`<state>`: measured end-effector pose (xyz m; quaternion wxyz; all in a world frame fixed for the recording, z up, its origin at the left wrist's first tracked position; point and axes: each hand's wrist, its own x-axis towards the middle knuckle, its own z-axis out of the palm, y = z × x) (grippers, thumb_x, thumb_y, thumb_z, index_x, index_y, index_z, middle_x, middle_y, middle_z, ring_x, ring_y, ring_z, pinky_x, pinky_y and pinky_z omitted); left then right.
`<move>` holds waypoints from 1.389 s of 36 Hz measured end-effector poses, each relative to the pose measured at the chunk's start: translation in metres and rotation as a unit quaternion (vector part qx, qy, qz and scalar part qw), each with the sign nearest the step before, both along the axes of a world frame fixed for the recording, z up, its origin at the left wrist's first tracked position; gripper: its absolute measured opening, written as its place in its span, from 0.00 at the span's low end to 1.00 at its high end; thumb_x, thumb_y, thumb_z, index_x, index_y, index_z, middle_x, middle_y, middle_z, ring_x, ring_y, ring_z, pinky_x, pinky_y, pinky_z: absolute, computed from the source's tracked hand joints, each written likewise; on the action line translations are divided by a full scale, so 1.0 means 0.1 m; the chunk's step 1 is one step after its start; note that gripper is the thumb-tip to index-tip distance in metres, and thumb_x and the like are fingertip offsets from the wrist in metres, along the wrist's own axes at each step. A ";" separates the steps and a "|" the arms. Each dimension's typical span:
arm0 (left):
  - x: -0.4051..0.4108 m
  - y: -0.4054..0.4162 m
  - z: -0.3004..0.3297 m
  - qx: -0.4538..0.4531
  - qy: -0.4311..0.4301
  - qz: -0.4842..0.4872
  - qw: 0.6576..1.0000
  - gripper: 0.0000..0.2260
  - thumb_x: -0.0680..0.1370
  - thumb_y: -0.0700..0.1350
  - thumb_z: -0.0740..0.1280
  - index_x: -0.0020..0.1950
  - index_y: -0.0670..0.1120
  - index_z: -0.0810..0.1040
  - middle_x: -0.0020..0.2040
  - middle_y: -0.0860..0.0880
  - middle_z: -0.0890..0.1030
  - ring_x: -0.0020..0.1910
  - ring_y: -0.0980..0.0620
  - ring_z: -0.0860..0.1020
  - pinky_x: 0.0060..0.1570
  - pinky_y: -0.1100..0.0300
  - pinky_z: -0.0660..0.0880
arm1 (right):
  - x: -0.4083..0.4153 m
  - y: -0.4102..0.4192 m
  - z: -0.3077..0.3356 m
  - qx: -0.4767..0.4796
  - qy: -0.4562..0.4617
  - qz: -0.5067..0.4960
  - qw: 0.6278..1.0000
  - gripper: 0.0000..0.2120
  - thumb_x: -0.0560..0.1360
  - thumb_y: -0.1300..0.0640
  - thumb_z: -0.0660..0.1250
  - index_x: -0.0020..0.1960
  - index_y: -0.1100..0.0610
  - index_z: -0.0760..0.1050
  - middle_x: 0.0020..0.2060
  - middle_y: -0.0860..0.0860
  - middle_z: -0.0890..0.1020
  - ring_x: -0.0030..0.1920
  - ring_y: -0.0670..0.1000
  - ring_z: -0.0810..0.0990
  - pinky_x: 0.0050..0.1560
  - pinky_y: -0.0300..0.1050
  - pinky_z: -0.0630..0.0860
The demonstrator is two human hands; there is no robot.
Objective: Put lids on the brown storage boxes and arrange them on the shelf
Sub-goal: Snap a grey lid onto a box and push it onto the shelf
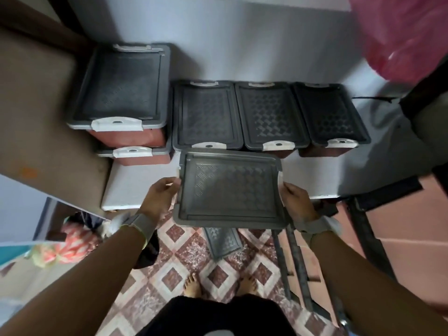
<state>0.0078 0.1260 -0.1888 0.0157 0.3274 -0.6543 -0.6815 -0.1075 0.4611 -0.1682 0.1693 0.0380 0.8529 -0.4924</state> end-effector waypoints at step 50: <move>-0.77 -1.04 1.29 -0.588 0.046 -0.107 0.800 0.20 0.75 0.50 0.60 0.62 0.49 0.83 0.63 0.48 0.81 0.62 0.42 0.77 0.60 0.49 0.75 | -0.39 -2.23 0.87 -0.471 -0.162 -0.203 0.843 0.14 0.70 0.55 0.78 0.52 0.61 0.81 0.40 0.58 0.83 0.37 0.54 0.87 0.42 0.47 0.83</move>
